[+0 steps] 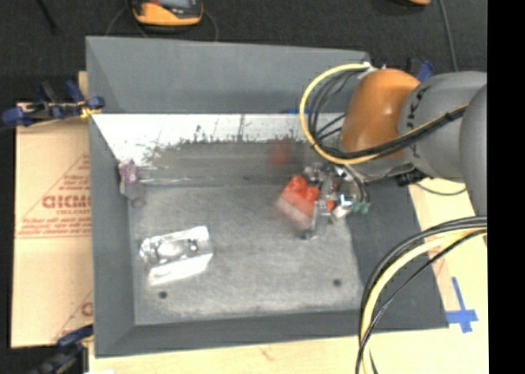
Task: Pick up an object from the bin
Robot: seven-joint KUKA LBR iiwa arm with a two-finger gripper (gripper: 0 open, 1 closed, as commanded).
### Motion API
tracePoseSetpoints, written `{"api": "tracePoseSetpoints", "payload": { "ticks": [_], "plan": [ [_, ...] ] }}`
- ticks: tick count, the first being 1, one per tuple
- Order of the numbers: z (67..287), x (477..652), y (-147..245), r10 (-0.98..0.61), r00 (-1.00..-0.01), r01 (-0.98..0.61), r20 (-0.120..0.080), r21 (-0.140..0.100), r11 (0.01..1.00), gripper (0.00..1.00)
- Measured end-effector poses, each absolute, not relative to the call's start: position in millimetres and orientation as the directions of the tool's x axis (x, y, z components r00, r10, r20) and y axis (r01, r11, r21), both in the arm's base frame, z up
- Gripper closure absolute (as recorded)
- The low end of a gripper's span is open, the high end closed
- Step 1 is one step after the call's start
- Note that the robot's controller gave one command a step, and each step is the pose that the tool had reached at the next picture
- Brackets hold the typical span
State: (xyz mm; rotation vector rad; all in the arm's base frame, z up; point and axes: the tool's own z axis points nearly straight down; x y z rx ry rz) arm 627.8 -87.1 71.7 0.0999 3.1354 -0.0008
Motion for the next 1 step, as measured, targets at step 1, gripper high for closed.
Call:
{"api": "tracePoseSetpoints", "payload": {
  "ticks": [1],
  "plan": [
    [72.2,628.4,-89.3,0.064,-0.998,0.064,-0.007,-0.002,0.998,1.0]
  ]
}}
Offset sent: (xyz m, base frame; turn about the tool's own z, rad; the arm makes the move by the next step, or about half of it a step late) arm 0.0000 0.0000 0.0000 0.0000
